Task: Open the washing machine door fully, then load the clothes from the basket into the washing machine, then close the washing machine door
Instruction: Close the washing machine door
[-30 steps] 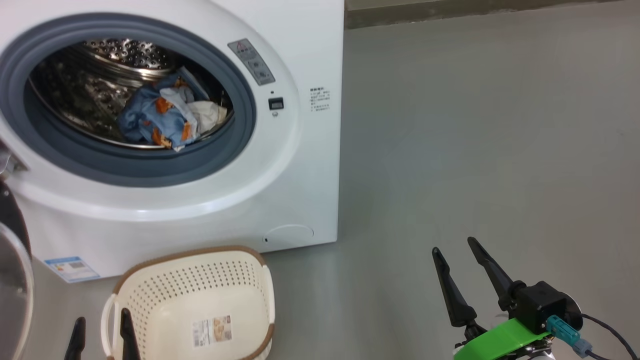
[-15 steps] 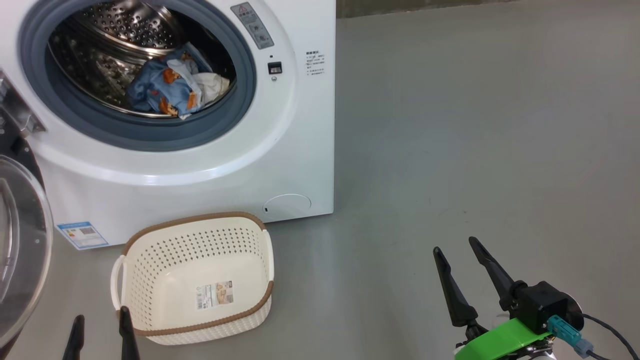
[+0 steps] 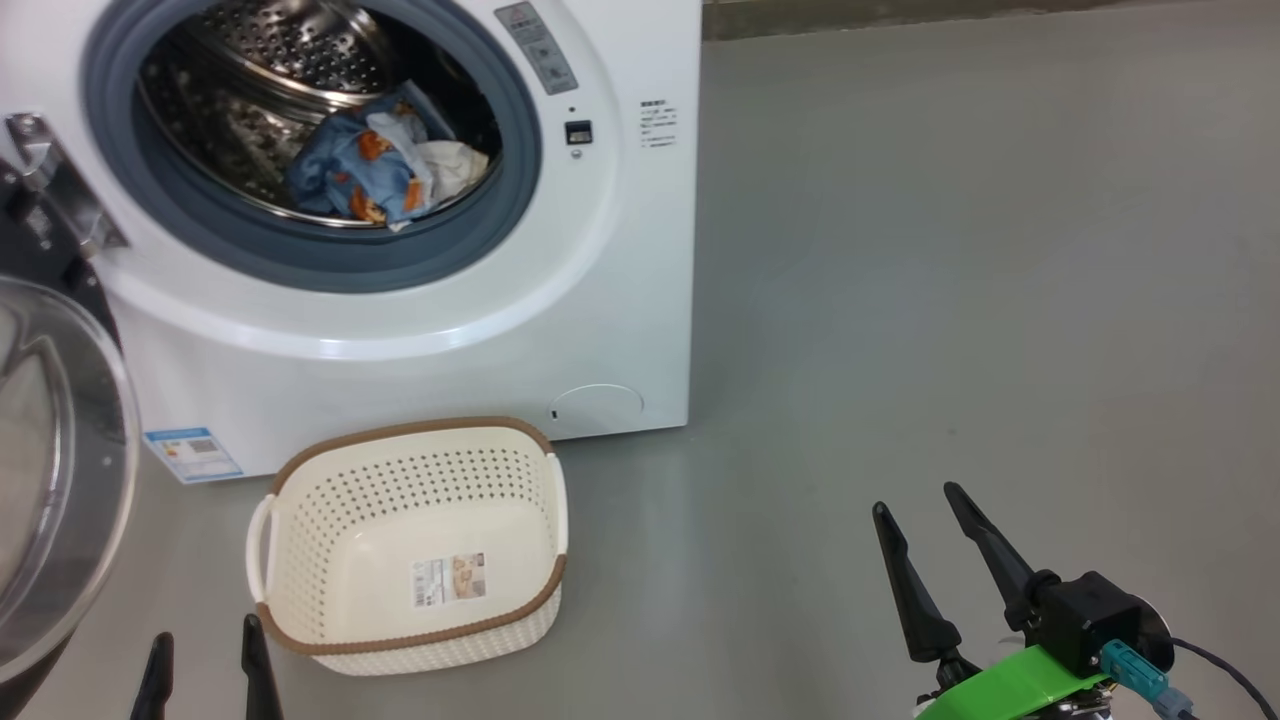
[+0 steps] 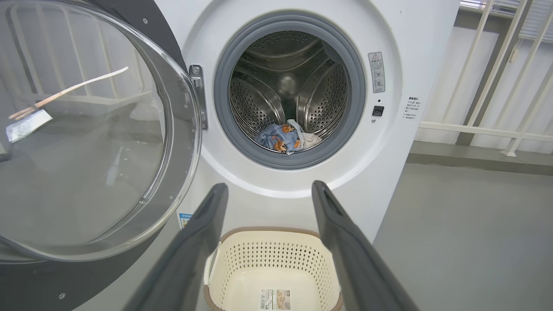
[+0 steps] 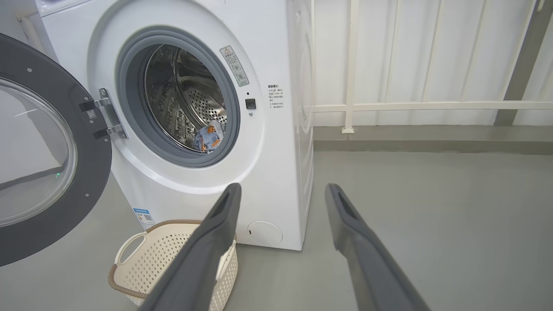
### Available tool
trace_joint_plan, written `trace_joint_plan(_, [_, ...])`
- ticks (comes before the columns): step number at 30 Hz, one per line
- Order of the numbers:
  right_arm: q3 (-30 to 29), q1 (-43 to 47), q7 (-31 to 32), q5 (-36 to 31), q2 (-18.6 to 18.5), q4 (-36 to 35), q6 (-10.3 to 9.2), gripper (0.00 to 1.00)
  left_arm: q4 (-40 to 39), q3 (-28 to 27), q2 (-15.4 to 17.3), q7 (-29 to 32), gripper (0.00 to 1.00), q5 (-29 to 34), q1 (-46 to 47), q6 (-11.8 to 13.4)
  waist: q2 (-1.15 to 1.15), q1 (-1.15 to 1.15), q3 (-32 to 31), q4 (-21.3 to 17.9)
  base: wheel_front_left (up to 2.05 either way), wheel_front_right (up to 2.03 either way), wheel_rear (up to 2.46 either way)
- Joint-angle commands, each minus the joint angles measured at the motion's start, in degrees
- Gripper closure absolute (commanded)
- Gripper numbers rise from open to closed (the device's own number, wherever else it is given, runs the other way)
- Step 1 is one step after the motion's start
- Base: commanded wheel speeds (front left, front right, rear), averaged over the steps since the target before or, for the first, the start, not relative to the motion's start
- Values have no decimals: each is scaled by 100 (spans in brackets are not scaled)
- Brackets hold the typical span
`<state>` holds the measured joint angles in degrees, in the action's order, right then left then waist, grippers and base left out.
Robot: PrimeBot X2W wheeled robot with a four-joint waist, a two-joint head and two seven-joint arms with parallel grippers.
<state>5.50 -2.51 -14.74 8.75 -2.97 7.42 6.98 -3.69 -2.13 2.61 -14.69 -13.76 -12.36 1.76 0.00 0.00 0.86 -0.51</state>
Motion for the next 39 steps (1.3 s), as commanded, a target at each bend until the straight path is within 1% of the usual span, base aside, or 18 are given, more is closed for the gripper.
trace_joint_plan(1, [128, -30, -26, -57, 10, -151, 51, 0, -111, -202, 27, -30, 0, -38, 141, 6, 0, 0, -5, 153, 0, 0, 0])
trace_joint_plan(8, [49, -22, -26, -167, 10, -180, 51, 0, -31, -293, 27, -30, 0, -125, 97, 70, 0, 0, -34, 607, 0, 0, 0])
trace_joint_plan(9, [49, -22, -26, -167, 10, -180, 51, 0, -31, -293, 27, -30, 0, -125, 97, 70, 0, 0, -34, 607, 0, 0, 0])
trace_joint_plan(27, [-53, -12, -26, -188, 10, -81, 51, 0, 210, -406, 27, -30, 0, -158, 81, 127, 0, 0, -151, 2132, 0, 0, 0])
trace_joint_plan(32, [-26, -23, -26, -181, 10, -62, 51, 0, 300, -401, 27, -30, 0, -199, 64, 143, 0, 0, -172, 2427, 0, 0, 0])
trace_joint_plan(39, [-32, 13, -26, -180, 10, -71, 51, 0, 415, -405, 27, -30, 0, -240, 26, 197, 0, 0, -233, 2744, 0, 0, 0])
